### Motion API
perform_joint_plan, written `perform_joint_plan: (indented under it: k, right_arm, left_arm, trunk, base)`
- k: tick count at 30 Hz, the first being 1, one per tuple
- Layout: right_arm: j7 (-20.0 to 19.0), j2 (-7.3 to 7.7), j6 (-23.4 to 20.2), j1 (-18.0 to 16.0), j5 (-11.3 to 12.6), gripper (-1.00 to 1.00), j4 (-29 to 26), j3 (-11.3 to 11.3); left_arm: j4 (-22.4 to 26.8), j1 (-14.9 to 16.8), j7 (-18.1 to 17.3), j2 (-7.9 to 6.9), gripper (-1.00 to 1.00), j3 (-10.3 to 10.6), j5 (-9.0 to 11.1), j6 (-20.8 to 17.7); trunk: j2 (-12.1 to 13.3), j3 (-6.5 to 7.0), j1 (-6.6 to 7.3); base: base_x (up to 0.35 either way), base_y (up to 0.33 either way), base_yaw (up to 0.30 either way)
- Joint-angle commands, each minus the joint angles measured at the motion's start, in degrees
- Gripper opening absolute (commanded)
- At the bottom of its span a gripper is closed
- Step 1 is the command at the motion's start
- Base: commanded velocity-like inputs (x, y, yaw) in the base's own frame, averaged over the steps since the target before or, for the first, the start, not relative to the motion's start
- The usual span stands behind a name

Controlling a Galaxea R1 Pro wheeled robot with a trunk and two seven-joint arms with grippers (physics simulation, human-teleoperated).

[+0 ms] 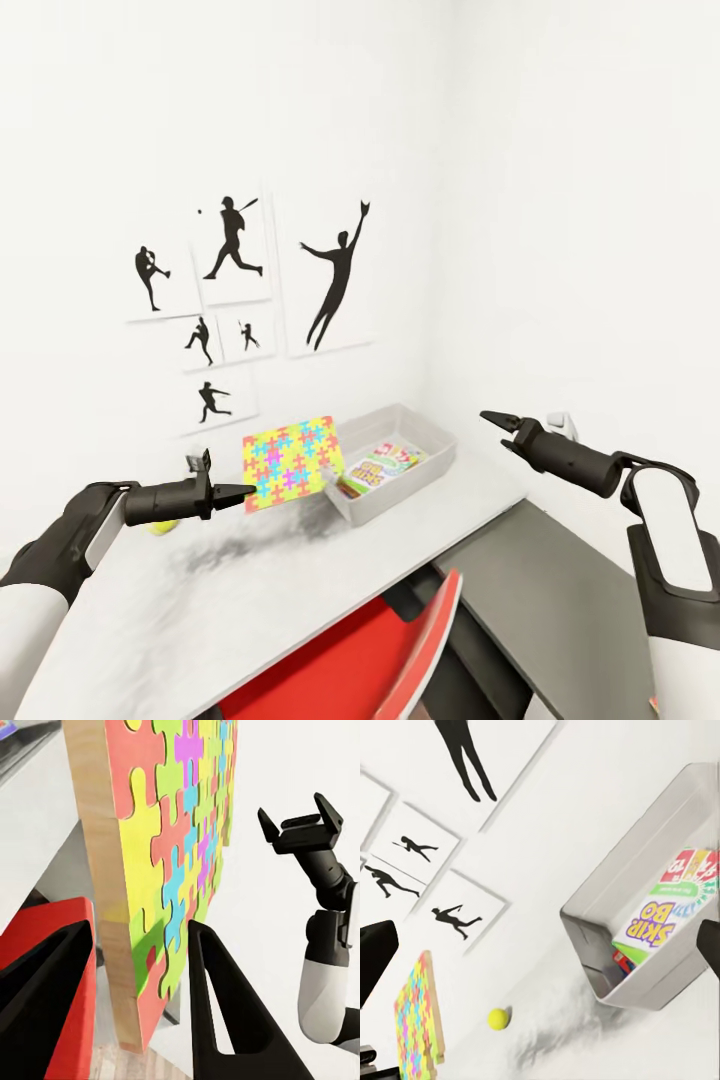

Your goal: Put all the toys in the child's room - the three board games (two on the bed and one on the table), the two jigsaw puzzles on the table, and the tennis ball on the table - inside the toy box on the table in the child's room.

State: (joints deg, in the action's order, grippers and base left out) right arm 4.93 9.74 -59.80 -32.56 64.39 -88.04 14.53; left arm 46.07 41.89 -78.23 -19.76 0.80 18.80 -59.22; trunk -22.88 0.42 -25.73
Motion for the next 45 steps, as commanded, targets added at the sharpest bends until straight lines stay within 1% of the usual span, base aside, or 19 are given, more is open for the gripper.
perform_joint_plan:
  k: [1, 7, 13, 19, 37, 45]
  right_arm:
    - [0.5, 0.03, -0.2, 0.0, 0.6, 1.00, 0.0, 0.0]
    - [0.5, -0.01, -0.2, 0.0, 0.6, 1.00, 0.0, 0.1]
    - [0.5, -0.29, -0.2, 0.1, 0.6, 1.00, 0.0, 0.0]
    - [0.5, -0.27, -0.2, 0.0, 0.6, 1.00, 0.0, 0.0]
    - [0.5, -0.11, -0.2, 0.1, 0.6, 1.00, -0.2, 0.1]
    - [0.5, -0.10, -0.2, 0.1, 0.6, 1.00, -0.1, 0.0]
  left_arm:
    - [0.0, 0.0, -0.1, -0.02, -1.00, 0.1, 0.2, -0.5]
    - [0.0, 0.0, -0.2, -0.13, -1.00, 0.1, 0.2, -0.5]
    - [0.0, 0.0, -0.2, -0.19, -1.00, 0.1, 0.2, -0.5]
    - [0.0, 0.0, -0.2, -0.18, -1.00, 0.1, 0.2, -0.5]
    - [0.0, 0.0, -0.2, -0.02, -1.00, 0.1, 0.2, -0.5]
    - [0.0, 0.0, -0.2, -0.02, -1.00, 0.0, 0.2, -0.5]
  trunk:
    - [0.0, -0.02, -0.05]
    - [0.0, -0.02, -0.05]
    - [0.0, -0.02, -0.05]
    - [0.0, -0.02, -0.05]
    - [0.0, -0.02, -0.05]
    - [0.0, -0.02, -0.05]
  base:
    - [0.284, -0.208, 0.043]
    - [0.258, -0.173, 0.010]
    - [0.313, -0.003, 0.007]
    - [0.284, 0.005, 0.193]
    - [0.084, -0.023, 0.021]
    - [0.003, -0.139, 0.000]
